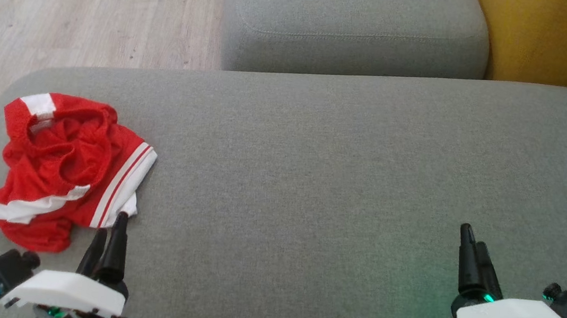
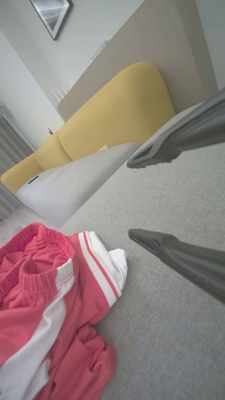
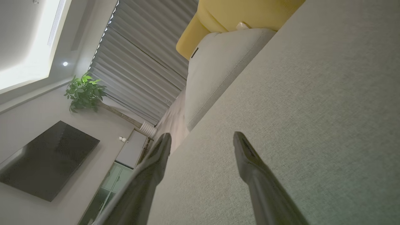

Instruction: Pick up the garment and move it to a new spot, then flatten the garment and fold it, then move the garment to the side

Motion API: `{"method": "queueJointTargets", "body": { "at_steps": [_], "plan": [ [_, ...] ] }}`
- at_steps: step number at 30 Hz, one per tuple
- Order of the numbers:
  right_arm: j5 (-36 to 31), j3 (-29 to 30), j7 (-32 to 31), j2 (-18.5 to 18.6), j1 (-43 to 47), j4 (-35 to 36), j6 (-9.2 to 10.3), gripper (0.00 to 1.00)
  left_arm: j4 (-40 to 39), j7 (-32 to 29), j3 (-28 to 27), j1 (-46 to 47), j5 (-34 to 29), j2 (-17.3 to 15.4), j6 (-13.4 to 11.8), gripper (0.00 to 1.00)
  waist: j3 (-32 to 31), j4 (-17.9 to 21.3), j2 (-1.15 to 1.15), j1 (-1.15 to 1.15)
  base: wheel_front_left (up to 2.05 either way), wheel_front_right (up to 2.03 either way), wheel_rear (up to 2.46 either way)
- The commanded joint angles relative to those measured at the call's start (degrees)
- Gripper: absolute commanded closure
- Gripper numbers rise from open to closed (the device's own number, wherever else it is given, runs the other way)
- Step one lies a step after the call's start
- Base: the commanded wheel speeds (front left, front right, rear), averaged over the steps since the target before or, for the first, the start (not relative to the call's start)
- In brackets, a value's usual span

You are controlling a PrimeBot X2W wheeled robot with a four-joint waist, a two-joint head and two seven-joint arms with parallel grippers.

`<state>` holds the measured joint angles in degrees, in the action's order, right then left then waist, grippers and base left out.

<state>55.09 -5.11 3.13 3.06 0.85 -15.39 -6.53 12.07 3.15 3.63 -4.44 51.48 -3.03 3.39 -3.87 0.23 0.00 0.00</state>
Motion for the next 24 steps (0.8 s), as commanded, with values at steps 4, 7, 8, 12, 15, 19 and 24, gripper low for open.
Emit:
{"method": "queueJointTargets", "body": {
  "at_steps": [4, 7, 8, 12, 15, 19, 24],
  "plan": [
    [-3.98, -1.72, 1.41, 1.25, -0.97, 2.81, -0.45, 0.0, -3.02, 1.14, 0.22, 1.65, -4.03, -1.01, -0.74, 0.0, -0.29, 0.13, 0.0, 0.0, 0.0, 0.0, 0.0],
    [-6.02, -2.35, 1.9, 1.33, -0.96, 3.12, -0.48, 0.0, -3.44, 1.64, 0.65, 1.53, -6.19, -1.23, -1.12, 0.0, -0.42, 0.27, 0.0, 0.0, 0.0, 0.0, 0.0],
    [-6.7, -2.55, 2.07, 1.35, -0.95, 3.19, -0.49, 0.0, -3.58, 1.81, 0.78, 1.49, -6.91, -1.3, -1.26, 0.0, -0.46, 0.31, 0.0, 0.0, 0.0, 0.0, 0.0],
    [-9.0, -3.24, 2.71, 1.3, -0.91, 3.35, -0.52, 0.0, -4.1, 2.47, 1.13, 1.29, -9.58, -1.43, -1.83, 0.0, -0.63, 0.57, 0.0, 0.0, 0.0, 0.0, 0.0],
    [-10.84, -3.84, 3.2, 1.33, -0.97, 3.55, -0.54, 0.0, -4.54, 2.97, 1.36, 1.13, -11.57, -1.44, -2.13, 0.0, -0.8, 0.73, 0.0, 0.0, 0.0, 0.0, 0.0],
    [-13.46, -4.31, 3.85, 1.3, -0.94, 3.8, -0.57, 0.0, -4.86, 3.64, 1.74, 0.91, -14.16, -1.46, -2.05, 0.0, -1.07, 0.87, 0.0, 0.0, 0.0, 0.0, 0.0],
    [-16.69, -5.06, 4.67, 1.27, -0.84, 3.92, -0.61, 0.0, -5.34, 4.47, 1.88, 0.45, -17.44, -1.36, -1.95, 0.0, -1.41, 0.97, 0.0, 0.0, 0.0, 0.0, 0.0]
  ]
}}
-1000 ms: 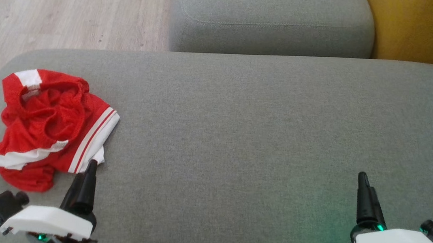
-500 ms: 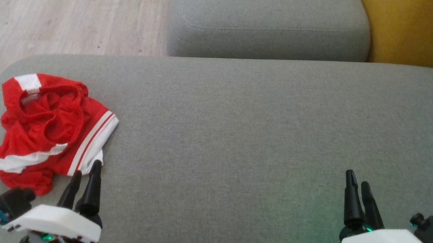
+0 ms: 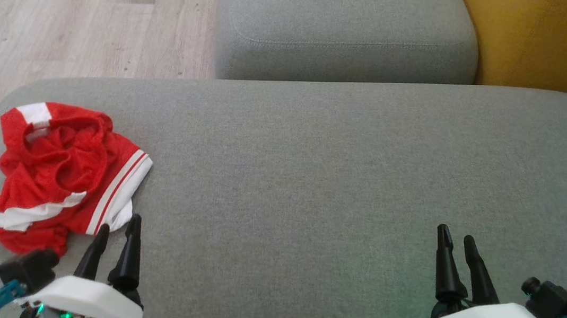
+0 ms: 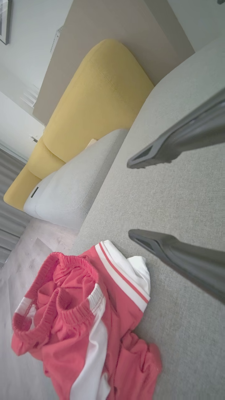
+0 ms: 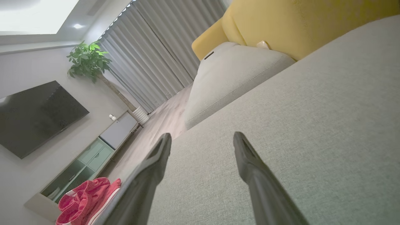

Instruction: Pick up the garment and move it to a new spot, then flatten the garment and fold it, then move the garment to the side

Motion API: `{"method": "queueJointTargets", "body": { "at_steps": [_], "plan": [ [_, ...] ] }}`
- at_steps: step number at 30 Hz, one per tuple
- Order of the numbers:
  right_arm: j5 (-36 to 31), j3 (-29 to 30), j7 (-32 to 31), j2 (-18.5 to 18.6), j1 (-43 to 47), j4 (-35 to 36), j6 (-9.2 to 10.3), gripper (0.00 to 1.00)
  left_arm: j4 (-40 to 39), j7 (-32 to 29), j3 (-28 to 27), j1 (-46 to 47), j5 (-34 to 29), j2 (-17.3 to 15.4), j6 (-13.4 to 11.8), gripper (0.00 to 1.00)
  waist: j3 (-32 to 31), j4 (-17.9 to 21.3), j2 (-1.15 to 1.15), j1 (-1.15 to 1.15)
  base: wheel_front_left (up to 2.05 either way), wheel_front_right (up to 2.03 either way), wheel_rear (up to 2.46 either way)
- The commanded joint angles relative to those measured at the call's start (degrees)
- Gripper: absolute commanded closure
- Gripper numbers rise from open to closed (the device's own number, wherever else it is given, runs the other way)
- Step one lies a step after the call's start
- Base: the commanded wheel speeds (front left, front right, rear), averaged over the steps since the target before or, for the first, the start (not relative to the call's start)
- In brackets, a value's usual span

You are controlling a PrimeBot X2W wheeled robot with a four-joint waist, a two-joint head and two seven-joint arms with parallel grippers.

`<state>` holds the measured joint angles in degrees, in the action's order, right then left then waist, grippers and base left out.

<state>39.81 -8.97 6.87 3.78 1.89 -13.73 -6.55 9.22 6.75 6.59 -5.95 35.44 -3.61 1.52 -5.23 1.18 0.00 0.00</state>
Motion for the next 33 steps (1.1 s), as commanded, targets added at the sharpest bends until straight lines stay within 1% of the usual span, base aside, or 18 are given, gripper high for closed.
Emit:
{"method": "queueJointTargets", "body": {
  "at_steps": [1, 7, 8, 13, 24, 33],
  "plan": [
    [-2.0, -1.4, 1.09, 0.54, -1.85, 2.21, -0.6, 0.0, -2.6, 1.04, -1.09, 1.89, -2.05, -0.74, -0.05, 0.0, -0.12, 0.02, 0.0, 0.0, 0.0, 0.0, 0.0],
    [-5.17, -2.27, 1.9, 0.59, -1.78, 2.31, -0.64, 0.0, -3.1, 1.87, -1.01, 1.52, -5.7, -0.64, 0.14, 0.0, -0.48, 0.07, 0.0, 0.0, 0.0, 0.0, 0.0],
    [-6.49, -2.62, 2.23, 0.59, -1.77, 2.41, -0.65, 0.0, -3.3, 2.21, -0.96, 1.35, -7.22, -0.61, 0.21, 0.0, -0.61, 0.12, 0.0, 0.0, 0.0, 0.0, 0.0],
    [-10.74, -3.46, 3.04, 0.69, -1.88, 2.77, -0.69, 0.0, -3.86, 3.04, -1.04, 0.85, -10.65, -0.53, 0.55, 0.0, -0.82, 0.23, 0.0, 0.0, 0.0, 0.0, 0.0],
    [-17.67, -4.65, 4.67, 0.55, -1.73, 3.32, -0.77, 0.0, -4.65, 4.71, -1.3, 0.05, -18.34, -0.51, 0.96, 0.0, -1.29, 0.19, 0.0, 0.0, 0.0, 0.0, 0.0],
    [-23.3, -4.44, 6.14, 0.28, -1.19, 3.08, -0.84, 0.0, -5.58, 6.21, -1.46, -0.74, -23.92, -0.07, 1.04, 0.0, -1.78, 0.38, 0.0, 0.0, 0.0, 0.0, 0.0]
  ]
}}
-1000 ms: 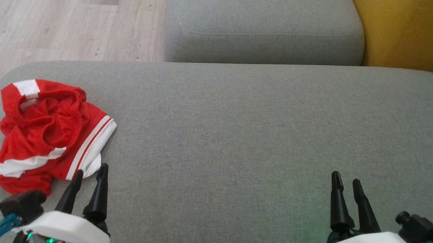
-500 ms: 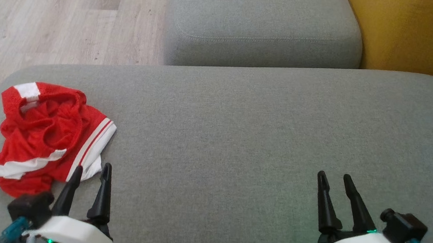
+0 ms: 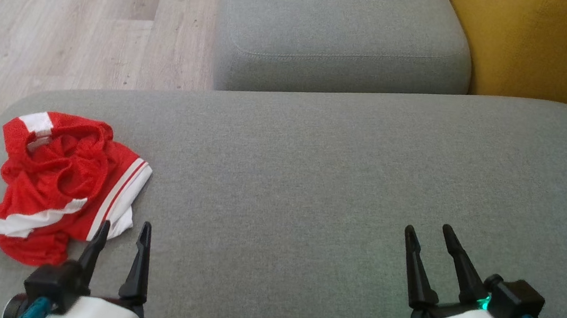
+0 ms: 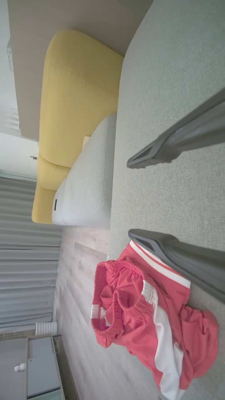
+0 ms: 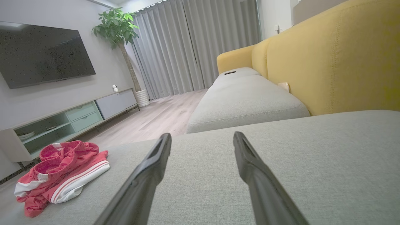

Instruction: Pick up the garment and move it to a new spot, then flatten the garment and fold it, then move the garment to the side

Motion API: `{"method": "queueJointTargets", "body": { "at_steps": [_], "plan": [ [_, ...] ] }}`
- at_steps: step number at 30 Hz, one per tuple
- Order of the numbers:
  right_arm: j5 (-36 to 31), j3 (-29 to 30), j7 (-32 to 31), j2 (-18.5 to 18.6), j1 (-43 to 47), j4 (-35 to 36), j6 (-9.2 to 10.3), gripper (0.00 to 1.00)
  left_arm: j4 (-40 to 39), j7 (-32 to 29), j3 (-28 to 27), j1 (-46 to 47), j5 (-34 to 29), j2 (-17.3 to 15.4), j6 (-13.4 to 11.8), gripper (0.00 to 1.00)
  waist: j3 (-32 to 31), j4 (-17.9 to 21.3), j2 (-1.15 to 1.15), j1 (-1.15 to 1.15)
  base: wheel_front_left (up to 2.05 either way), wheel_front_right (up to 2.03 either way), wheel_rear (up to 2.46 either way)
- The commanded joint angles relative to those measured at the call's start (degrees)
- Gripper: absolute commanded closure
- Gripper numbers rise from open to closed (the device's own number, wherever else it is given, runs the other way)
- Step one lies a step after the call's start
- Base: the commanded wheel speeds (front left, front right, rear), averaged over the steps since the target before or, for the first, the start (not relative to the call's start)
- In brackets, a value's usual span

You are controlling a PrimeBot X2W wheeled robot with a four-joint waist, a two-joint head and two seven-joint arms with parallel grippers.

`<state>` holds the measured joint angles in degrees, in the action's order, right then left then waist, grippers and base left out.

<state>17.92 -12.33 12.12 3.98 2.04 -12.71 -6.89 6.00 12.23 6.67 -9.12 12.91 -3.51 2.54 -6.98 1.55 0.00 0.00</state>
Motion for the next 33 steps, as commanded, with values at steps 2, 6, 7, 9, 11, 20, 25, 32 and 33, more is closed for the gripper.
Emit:
{"method": "queueJointTargets", "body": {
  "at_steps": [2, 6, 7, 9, 11, 20, 25, 32, 33],
  "plan": [
    [-2.68, -1.08, 1.21, 0.01, -1.26, 1.92, -0.51, 0.0, -2.49, 1.06, -1.79, 2.3, -2.52, -0.04, 0.1, 0.0, -0.14, 0.06, 0.0, 0.0, 0.0, 0.0, 0.0],
    [-5.3, -1.1, 1.87, -0.18, -1.11, 1.65, -0.55, 0.0, -2.9, 1.73, -2.01, 2.1, -5.84, 0.07, 0.11, 0.0, -0.4, 0.09, 0.0, 0.0, 0.0, 0.0, 0.0],
    [-6.69, -1.29, 2.19, -0.24, -1.03, 1.56, -0.56, 0.0, -3.12, 2.07, -2.04, 1.97, -7.36, 0.13, 0.11, 0.0, -0.55, 0.08, 0.0, 0.0, 0.0, 0.0, 0.0],
    [-8.03, -1.5, 2.52, -0.29, -0.97, 1.52, -0.58, 0.0, -3.32, 2.4, -2.1, 1.86, -8.73, 0.19, 0.12, 0.0, -0.68, 0.06, 0.0, 0.0, 0.0, 0.0, 0.0],
    [-9.37, -1.77, 2.84, -0.34, -0.91, 1.48, -0.59, 0.0, -3.48, 2.73, -2.22, 1.67, -9.99, 0.25, 0.15, 0.0, -0.83, 0.06, 0.0, 0.0, 0.0, 0.0, 0.0],
    [-9.77, -1.51, 2.87, -0.57, -1.03, 0.94, -0.59, 0.0, -2.79, 2.77, -3.26, 1.51, -9.13, 0.48, 0.93, 0.0, -0.89, 0.09, 0.0, 0.0, 0.0, 0.0, 0.0],
    [-9.81, -1.4, 2.88, -0.64, -0.78, 0.8, -0.59, 0.0, -2.28, 2.77, -3.33, 1.47, -8.75, 0.56, 1.51, 0.0, -1.01, -0.12, 0.0, 0.0, 0.0, 0.0, 0.0],
    [-9.64, -1.49, 2.88, -0.68, 0.18, 1.14, -0.59, 0.0, -2.4, 2.77, -4.15, 1.39, -9.52, 0.6, 1.19, 0.0, -0.62, -2.68, 0.0, 0.0, 0.0, 0.0, 0.0],
    [-9.69, -1.47, 2.88, -0.61, 0.31, 1.16, -0.59, 0.0, -2.52, 2.77, -4.22, 1.35, -9.67, 0.6, 1.13, 0.0, -0.42, -3.41, 0.0, 0.0, 0.0, 0.0, 0.0]
  ]
}}
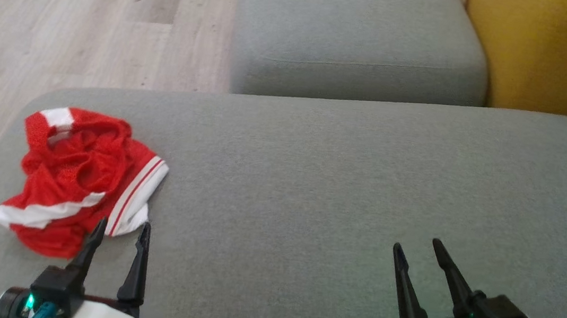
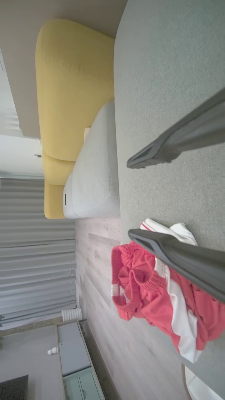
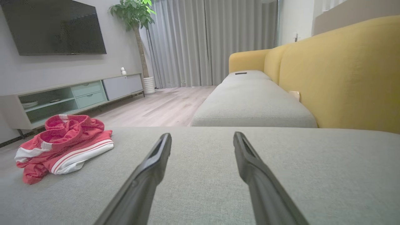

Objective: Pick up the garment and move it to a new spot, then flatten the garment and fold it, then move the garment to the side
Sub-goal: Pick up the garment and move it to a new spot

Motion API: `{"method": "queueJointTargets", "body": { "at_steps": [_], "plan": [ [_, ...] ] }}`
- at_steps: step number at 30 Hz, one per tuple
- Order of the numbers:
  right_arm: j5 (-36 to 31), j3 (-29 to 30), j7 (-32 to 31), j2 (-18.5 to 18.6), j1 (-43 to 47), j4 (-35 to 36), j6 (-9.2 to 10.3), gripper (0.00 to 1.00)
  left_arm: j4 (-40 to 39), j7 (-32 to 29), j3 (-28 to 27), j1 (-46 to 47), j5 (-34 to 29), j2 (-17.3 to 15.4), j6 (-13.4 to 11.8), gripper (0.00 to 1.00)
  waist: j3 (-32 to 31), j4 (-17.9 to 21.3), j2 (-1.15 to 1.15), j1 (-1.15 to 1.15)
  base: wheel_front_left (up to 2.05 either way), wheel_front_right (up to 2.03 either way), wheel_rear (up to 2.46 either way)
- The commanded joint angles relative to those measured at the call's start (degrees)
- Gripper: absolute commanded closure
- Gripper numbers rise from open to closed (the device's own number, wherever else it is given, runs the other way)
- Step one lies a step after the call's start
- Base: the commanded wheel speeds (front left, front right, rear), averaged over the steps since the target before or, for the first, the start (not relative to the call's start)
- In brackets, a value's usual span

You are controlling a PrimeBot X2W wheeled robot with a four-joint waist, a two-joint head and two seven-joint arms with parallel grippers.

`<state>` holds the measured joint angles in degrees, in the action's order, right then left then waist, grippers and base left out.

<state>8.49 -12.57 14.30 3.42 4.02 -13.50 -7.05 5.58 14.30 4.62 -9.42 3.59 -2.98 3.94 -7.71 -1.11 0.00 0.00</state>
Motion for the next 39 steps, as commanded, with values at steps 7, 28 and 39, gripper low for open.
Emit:
{"method": "queueJointTargets", "body": {
  "at_steps": [7, 28, 39],
  "plan": [
    [-0.36, -0.96, 0.7, 0.14, -1.43, 2.01, -0.44, 0.0, -2.41, 0.7, -2.06, 1.65, -1.1, 0.09, -0.27, 0.0, 1.46, -6.34, 0.0, 0.0, 0.0, 0.0, 0.0],
    [-0.98, 1.69, 0.7, -0.36, -0.42, 1.86, -0.44, 0.0, -2.97, 0.7, -3.56, 1.25, -2.5, -0.1, -0.49, 0.0, 2.5, -20.01, 0.0, 0.0, 0.0, 0.0, 0.0],
    [-0.52, 3.61, 0.7, -0.34, 0.32, 1.86, -0.44, 0.0, -4.34, 0.7, -3.88, 2.13, -2.11, -0.08, -0.96, 0.0, 3.77, -22.43, 0.0, 0.0, 0.0, 0.0, 0.0]
  ]
}}
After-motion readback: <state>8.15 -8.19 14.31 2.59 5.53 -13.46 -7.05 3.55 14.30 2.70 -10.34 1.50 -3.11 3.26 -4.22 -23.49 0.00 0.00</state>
